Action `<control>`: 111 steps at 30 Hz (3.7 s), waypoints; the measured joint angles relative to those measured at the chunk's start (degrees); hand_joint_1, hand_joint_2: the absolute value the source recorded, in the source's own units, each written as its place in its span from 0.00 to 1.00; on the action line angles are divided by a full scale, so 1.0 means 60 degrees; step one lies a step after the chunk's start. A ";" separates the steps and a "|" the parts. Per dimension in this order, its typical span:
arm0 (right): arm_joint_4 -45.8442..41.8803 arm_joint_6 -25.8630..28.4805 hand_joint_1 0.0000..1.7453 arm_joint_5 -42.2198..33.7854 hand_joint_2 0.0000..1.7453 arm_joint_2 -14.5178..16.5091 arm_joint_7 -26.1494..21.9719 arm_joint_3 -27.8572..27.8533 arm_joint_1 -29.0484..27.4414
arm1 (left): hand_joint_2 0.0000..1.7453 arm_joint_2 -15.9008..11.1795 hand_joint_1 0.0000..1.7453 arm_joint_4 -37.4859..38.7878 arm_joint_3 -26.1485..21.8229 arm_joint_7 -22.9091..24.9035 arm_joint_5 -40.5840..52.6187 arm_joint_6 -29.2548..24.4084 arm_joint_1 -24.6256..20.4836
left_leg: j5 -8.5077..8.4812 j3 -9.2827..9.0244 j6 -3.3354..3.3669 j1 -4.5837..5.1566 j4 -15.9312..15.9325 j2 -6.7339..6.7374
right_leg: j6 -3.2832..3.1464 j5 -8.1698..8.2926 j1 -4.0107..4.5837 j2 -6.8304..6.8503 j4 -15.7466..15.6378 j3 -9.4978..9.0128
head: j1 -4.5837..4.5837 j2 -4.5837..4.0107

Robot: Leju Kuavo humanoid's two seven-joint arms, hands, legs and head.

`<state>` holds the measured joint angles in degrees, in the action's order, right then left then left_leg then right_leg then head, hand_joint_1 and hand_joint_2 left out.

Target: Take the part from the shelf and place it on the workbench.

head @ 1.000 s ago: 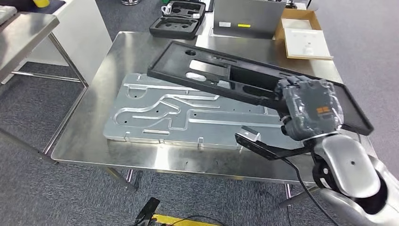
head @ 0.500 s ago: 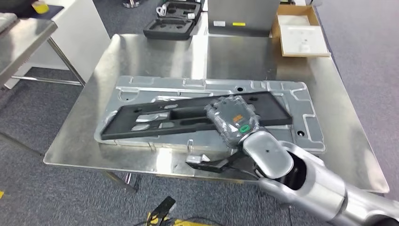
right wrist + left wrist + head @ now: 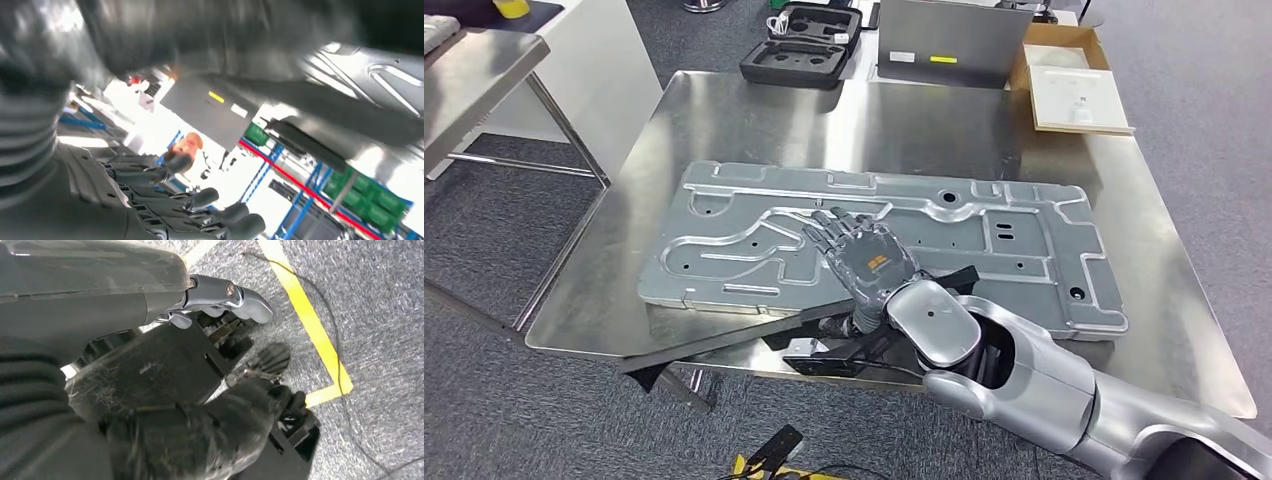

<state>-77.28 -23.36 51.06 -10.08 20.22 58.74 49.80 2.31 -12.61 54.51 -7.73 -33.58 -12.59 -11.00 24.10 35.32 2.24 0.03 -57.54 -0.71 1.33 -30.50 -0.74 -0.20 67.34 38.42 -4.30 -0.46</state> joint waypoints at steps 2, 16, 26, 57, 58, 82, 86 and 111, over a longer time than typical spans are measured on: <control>0.0116 -0.0004 0.00 -0.0089 0.00 0.0005 0.0084 0.0086 -0.0052 | 0.00 0.0005 0.00 0.0000 0.0024 0.0026 0.0007 -0.0135 0.0018 | 0.0013 0.0000 0.0030 0.0009 -0.0008 0.0008 | 0.0027 -0.0349 0.0004 0.0000 0.1060 0.0540 | -0.0001 0.0000; 0.0191 0.0149 0.00 -0.0438 0.00 0.0000 0.0350 0.0291 -0.0166 | 0.00 0.0056 0.00 0.0000 0.0085 0.0032 -0.0074 -0.0403 0.0149 | 0.1157 0.0847 -0.0459 -0.0019 -0.2035 0.0043 | -0.0322 0.0875 -0.0048 -0.0006 -0.1315 -0.0533 | -0.0073 0.0000; -0.0373 0.0645 0.00 -0.1450 0.00 -0.0482 0.1186 0.0247 -0.0423 | 0.00 0.0051 0.00 0.0005 0.0087 -0.0035 -0.0246 -0.0666 0.0275 | 0.0252 -0.0124 -0.0253 0.0034 -0.0170 0.0042 | -0.0100 0.0892 -0.0010 -0.0068 -0.1376 -0.0548 | -0.0060 0.0000; -0.7290 0.7181 0.00 -0.2260 0.00 -0.3815 -0.0658 -0.5321 -0.6548 | 0.00 -0.0158 0.00 0.0007 0.0080 -0.0892 -0.0818 -0.1427 0.0664 | 0.0747 -0.0784 -0.0123 0.0070 -0.0123 0.0052 | 0.0037 0.1056 -0.0029 0.0116 -0.1352 -0.0540 | -0.0056 0.0000; -0.7461 0.7309 0.00 -0.2278 0.00 -0.3733 -0.0760 -0.5395 -0.6738 | 0.00 -0.0158 0.00 0.0007 0.0080 -0.0886 -0.0830 -0.1424 0.0684 | 0.0668 -0.0766 -0.0057 0.0061 -0.0079 0.0068 | 0.0081 0.1004 -0.0043 0.0101 -0.1316 -0.0516 | -0.0055 0.0000; -0.6910 1.0555 0.00 -0.8270 1.00 -0.1205 -0.5522 -0.7909 -1.1335 | 0.00 -0.0250 0.00 0.0006 0.0073 -0.0350 -0.1316 -0.1378 0.0819 | 0.1108 -0.0094 -0.0373 0.0031 -0.2193 0.0069 | -0.0361 0.1020 0.0026 0.0117 -0.1476 -0.0450 | 0.0037 0.0000; -0.5580 1.0261 0.00 -0.8928 0.00 -0.0368 -0.6032 -0.8895 -1.1601 | 0.00 -0.0163 0.00 -0.0228 0.0068 -0.0009 -0.1472 -0.1968 0.0640 | 0.1286 -0.1708 -0.0166 0.0149 0.0234 0.0040 | -0.0196 0.1415 0.0009 0.0133 -0.1483 -0.0166 | 0.0030 0.0000; 0.9134 0.7660 0.00 -0.6821 0.00 0.1849 -0.3292 -1.2850 -0.7735 | 0.00 0.0331 0.00 -0.1627 -0.0117 0.1068 -0.1240 -0.1902 0.0057 | 0.1493 0.0855 -0.0197 0.0091 -0.2863 0.0187 | -0.0424 0.0779 0.0092 0.0076 -0.1523 -0.0727 | 0.0076 0.0000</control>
<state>-22.47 22.60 10.13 1.02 0.46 -18.36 3.39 4.29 -22.37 53.81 -1.32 -41.02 -24.00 -10.65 33.06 40.45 1.06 0.58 -74.72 0.42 -1.22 -25.83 -0.19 0.26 58.20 34.06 -3.84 -0.46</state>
